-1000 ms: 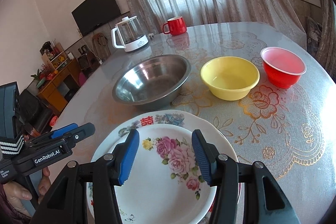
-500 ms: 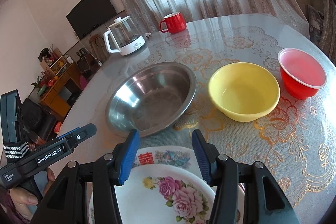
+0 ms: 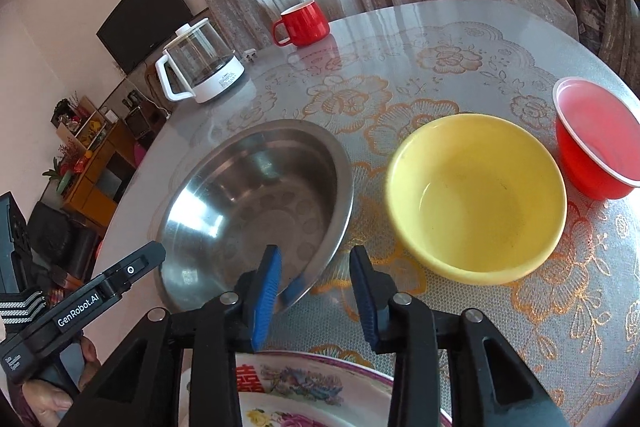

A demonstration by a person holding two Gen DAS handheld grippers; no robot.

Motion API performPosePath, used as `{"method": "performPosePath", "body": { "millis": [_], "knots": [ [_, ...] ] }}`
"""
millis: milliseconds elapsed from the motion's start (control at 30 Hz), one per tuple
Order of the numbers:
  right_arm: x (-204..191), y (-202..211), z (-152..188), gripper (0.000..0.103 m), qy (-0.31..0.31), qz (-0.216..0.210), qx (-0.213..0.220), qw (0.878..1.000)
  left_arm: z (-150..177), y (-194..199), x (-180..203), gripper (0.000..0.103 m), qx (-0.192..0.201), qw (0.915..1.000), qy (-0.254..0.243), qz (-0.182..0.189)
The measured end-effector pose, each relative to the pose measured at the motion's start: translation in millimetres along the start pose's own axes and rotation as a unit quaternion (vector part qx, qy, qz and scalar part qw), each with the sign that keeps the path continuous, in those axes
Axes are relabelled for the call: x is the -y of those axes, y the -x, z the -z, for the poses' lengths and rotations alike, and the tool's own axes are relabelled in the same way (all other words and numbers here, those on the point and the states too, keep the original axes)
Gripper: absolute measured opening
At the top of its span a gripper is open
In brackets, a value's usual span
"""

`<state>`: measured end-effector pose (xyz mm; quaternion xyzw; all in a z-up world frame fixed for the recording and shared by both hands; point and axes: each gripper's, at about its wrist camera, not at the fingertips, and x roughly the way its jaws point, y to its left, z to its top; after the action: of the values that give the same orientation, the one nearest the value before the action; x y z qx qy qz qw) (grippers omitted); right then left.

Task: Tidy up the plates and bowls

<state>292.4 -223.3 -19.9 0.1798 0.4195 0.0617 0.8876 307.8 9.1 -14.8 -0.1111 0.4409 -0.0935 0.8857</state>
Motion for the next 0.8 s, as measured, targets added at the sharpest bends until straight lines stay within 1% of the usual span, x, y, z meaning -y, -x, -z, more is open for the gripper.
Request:
{"method": "performPosePath", "body": {
  "millis": [100, 133, 167, 233, 333, 467, 800],
  "knots": [
    [0, -8, -3, 0.024, 0.002, -0.002, -0.009, 1.000, 0, -2, 2, 0.029, -0.003, 0.9998, 0.000, 0.019],
    [-2, -10, -3, 0.021, 0.006, -0.002, -0.011, 1.000, 0, -2, 3, 0.022, -0.004, 0.9996, -0.001, 0.027],
    [-4, -11, -4, 0.021, 0.011, 0.004, -0.011, 1.000, 0, -2, 4, 0.018, -0.003, 0.9995, -0.004, 0.031],
    [-6, -12, -5, 0.021, 0.016, 0.006, -0.009, 1.000, 2, 0, 4, 0.018, 0.004, 0.9996, -0.007, 0.026],
    [-7, -14, -6, 0.021, 0.016, 0.001, -0.015, 1.000, 4, 5, -2, 0.018, 0.007, 0.9996, 0.002, 0.026],
    [-15, -16, -4, 0.021, 0.025, -0.011, -0.023, 0.999, 11, 15, -12, 0.019, 0.014, 0.9998, 0.008, 0.014],
    [-61, -17, 18, 0.020, 0.078, -0.045, -0.049, 0.995, 49, 56, -51, 0.021, 0.033, 0.9982, 0.041, -0.028]
  ]
}}
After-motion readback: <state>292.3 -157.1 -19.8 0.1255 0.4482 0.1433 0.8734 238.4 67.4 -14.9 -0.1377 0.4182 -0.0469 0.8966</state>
